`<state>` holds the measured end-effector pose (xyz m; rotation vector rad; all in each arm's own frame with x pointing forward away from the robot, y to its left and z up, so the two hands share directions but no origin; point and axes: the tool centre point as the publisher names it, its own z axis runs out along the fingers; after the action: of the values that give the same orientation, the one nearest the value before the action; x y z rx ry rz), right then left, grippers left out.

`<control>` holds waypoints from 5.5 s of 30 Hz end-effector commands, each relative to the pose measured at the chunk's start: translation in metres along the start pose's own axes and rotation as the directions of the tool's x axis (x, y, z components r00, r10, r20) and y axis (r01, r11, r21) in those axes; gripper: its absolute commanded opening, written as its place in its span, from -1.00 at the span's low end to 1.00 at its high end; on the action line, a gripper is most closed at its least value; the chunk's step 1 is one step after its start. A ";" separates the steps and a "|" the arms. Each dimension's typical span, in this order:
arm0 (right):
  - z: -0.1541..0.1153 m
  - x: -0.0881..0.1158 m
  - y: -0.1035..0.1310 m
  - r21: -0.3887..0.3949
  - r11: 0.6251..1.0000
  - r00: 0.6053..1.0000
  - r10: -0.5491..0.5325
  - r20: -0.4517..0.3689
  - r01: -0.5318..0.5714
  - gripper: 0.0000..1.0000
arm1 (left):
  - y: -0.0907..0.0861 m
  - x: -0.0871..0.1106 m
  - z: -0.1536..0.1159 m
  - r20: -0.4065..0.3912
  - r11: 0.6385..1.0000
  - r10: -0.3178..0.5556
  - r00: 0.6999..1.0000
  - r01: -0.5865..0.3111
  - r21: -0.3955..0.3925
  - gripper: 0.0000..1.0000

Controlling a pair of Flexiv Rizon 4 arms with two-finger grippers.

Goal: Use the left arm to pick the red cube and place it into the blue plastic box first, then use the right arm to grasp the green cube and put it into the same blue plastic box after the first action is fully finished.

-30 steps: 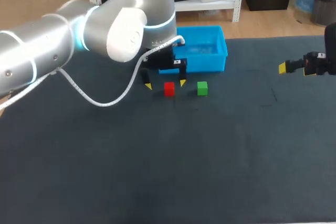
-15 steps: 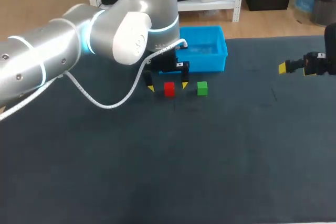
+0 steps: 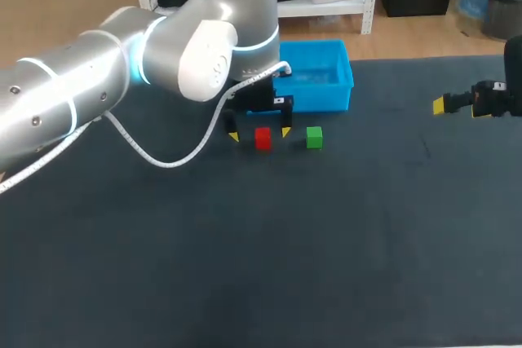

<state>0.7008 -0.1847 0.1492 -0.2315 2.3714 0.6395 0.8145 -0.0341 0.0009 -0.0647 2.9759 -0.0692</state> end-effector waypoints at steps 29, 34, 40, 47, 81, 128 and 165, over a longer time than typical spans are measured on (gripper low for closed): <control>0.000 0.000 -0.001 -0.001 1.000 1.000 -0.001 -0.001 0.001 1.00 | -0.004 -0.001 0.005 0.019 1.000 0.007 1.000 -0.007 -0.010 -1.00; 0.000 0.000 -0.001 -0.001 1.000 1.000 -0.001 -0.001 0.001 1.00 | -0.009 -0.003 -0.015 0.037 1.000 0.029 0.999 -0.029 0.000 -1.00; 0.000 0.000 -0.001 -0.001 1.000 1.000 -0.001 -0.001 0.001 1.00 | -0.010 -0.010 -0.057 0.072 0.999 0.043 0.997 -0.044 0.017 -1.00; 0.000 0.000 -0.001 -0.001 1.000 1.000 -0.001 -0.001 0.001 1.00 | -0.008 -0.014 -0.110 0.140 0.995 0.088 0.986 -0.092 0.024 -1.00; 0.000 0.000 -0.001 -0.001 1.000 1.000 -0.001 -0.001 0.001 1.00 | 0.009 -0.023 -0.146 0.353 0.939 0.241 0.904 -0.309 0.150 -1.00; 0.000 0.000 -0.001 -0.001 1.000 1.000 -0.001 -0.001 0.001 1.00 | -0.028 -0.150 -0.070 0.346 0.914 0.283 0.895 -0.360 0.184 -1.00; 0.000 0.000 -0.001 -0.001 1.000 1.000 -0.001 -0.001 0.001 1.00 | -0.044 -0.150 -0.028 0.192 0.938 0.276 0.942 -0.308 0.158 -1.00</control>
<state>0.7008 -0.1847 0.1492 -0.2315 2.3714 0.6395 0.9441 -0.0635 0.0552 0.3531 2.6432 -0.3139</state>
